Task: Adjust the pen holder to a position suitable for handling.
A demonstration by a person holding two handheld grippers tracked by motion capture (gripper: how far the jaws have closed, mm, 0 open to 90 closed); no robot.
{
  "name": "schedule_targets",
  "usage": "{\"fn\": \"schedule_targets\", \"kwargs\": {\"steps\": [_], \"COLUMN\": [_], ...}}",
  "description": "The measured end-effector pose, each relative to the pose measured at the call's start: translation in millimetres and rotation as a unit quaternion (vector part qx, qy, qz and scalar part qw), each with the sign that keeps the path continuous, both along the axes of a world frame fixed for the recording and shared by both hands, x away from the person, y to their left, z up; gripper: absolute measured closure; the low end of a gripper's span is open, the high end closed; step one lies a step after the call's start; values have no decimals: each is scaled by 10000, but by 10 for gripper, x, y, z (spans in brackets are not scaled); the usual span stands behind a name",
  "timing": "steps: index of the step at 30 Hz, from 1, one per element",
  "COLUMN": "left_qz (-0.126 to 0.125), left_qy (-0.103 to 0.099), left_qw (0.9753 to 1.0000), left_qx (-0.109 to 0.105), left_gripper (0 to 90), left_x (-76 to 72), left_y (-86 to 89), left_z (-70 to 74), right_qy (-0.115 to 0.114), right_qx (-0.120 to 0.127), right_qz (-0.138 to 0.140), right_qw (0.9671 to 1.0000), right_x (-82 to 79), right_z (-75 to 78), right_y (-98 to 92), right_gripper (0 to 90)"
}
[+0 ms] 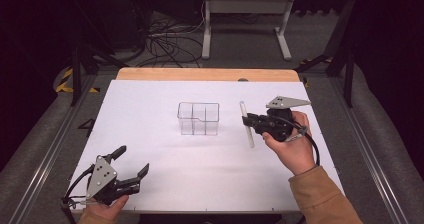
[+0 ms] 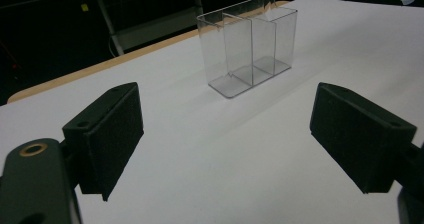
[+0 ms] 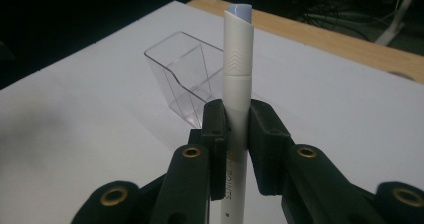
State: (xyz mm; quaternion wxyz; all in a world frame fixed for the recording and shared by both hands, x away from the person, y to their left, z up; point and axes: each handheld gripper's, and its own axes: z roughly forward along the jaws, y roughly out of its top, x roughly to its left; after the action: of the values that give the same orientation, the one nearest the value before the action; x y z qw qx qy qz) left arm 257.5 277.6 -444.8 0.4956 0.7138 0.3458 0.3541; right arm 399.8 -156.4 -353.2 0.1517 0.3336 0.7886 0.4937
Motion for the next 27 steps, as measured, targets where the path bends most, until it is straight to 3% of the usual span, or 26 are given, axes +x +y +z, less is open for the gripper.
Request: {"fn": "schedule_targets", "kwargs": {"steps": [7, 9, 14, 16, 19, 20, 27], "left_qz": [-11, -12, -25, -28, -30, -33, -42], "left_qy": [3, 11, 0, 20, 4, 6, 25], "left_qw": [10000, 10000, 10000, 10000, 10000, 10000, 10000], "left_qx": [-12, -4, 20, -13, 6, 16, -11], "left_gripper": [146, 146, 146, 146, 146, 146, 146], "left_x": [5, 6, 13, 12, 16, 16, 22], "left_y": [-2, -2, -3, -3, -1, -2, -10], "left_z": [-2, -1, -3, -5, -3, -4, -5], "right_qy": [-501, -553, -821, -1014, -1132, -1236, -1403], "right_qx": [334, 377, 526, 630, 687, 780, 966], "right_qz": [389, 440, 654, 796, 841, 893, 940], "right_qw": [9974, 9968, 9931, 9897, 9876, 9852, 9809], "right_x": [5, 9, 37, 52, 60, 80, 120], "right_z": [45, 49, 61, 76, 86, 90, 91], "right_y": [17, 22, 44, 62, 74, 88, 135], "right_gripper": [788, 788, 788, 788, 788, 788, 788]}}
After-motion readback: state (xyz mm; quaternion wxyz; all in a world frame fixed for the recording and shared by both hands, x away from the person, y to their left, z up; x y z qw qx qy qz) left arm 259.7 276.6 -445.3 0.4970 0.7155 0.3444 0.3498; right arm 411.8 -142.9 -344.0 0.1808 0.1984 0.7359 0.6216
